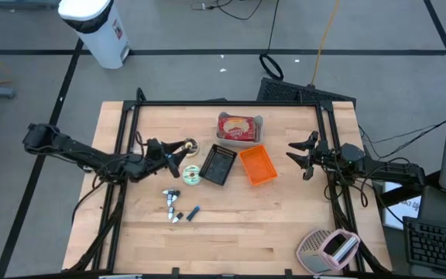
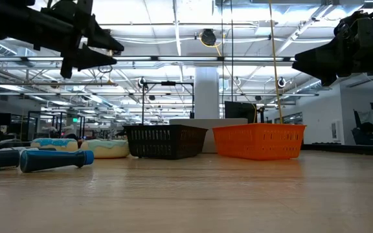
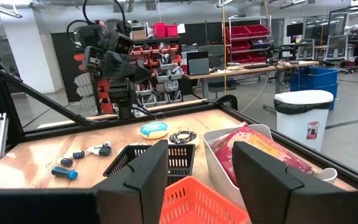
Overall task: Pick & Place Food Item
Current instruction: Put the black doughnut into the black bin
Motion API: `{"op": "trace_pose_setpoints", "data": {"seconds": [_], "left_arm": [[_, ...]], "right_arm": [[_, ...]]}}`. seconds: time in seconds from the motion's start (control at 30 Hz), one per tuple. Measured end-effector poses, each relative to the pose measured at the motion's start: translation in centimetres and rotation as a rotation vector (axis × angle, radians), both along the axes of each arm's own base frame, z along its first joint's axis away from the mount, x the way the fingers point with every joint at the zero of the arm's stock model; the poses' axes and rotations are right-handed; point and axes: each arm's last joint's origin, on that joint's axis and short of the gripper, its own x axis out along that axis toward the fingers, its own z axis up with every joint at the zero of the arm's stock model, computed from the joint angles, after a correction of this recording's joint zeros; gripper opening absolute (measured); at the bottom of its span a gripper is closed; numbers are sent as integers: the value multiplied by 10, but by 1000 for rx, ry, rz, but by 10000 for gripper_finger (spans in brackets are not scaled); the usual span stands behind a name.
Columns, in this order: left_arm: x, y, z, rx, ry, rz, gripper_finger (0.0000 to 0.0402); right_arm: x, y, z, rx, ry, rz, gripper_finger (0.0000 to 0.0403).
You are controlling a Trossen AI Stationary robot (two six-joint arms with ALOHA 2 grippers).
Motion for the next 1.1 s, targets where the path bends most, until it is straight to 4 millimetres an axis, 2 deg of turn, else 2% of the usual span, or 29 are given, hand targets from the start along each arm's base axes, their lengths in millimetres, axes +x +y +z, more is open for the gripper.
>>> {"op": "trace_pose_setpoints", "data": {"seconds": [0.63,1.0,1.1], "left_arm": [[-4,33,-23,-285,8,222,207],[-13,74,-41,-447,209,159,207],[-17,86,-49,-455,290,197,207]], "right_arm": [[0,0,0,0,-1,0,167],[0,0,0,0,-1,0,167],[0,0,0,0,0,0,167]]}}
